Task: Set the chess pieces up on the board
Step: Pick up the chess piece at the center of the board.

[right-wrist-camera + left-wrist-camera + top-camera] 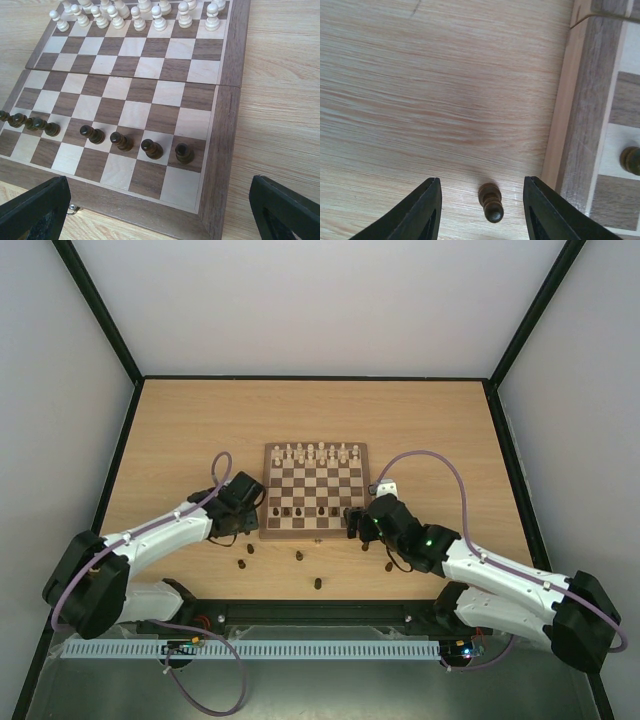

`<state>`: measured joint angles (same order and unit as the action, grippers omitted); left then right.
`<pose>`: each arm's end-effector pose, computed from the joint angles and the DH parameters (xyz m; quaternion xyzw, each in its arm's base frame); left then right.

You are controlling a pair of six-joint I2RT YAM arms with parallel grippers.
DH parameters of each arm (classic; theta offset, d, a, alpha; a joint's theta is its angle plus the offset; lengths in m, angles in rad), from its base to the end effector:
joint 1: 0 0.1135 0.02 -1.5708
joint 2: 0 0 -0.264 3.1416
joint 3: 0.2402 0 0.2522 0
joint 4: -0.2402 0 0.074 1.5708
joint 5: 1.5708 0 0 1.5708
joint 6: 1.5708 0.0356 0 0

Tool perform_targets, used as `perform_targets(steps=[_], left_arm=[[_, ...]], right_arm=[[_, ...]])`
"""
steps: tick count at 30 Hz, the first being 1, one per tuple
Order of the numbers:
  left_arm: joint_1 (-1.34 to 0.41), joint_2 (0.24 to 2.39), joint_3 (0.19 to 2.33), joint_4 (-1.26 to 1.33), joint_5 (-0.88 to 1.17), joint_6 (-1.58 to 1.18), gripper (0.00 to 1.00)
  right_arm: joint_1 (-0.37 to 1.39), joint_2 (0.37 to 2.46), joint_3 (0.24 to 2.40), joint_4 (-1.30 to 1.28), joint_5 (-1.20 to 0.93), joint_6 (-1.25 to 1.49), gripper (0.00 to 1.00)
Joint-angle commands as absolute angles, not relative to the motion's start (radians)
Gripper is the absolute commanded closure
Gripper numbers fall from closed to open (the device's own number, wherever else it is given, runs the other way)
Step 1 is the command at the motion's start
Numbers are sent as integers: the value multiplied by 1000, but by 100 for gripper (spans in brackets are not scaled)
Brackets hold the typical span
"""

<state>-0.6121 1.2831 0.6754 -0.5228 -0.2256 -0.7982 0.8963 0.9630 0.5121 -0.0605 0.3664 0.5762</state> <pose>0.1902 -0.1238 0.1777 -0.1146 0.9632 -0.0570 0.2364 0.1407 0.1556 0.2250 -0.0443 0.8523 0.2171 0.4737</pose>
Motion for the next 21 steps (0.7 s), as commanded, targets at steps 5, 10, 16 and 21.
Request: perform_targets(steps=[5, 10, 16, 21], left_arm=[[-627, 1302, 635, -516, -216, -819, 51], [-649, 1327, 639, -506, -216, -826, 55], [-677, 1369, 645, -510, -222, -835, 61], [-681, 1367, 647, -518, -234, -838, 66]], right_arm=[[898, 981, 506, -48, 367, 573, 1], [899, 976, 504, -48, 365, 575, 1], [898, 973, 503, -49, 365, 574, 1], [899, 970, 502, -48, 364, 575, 1]])
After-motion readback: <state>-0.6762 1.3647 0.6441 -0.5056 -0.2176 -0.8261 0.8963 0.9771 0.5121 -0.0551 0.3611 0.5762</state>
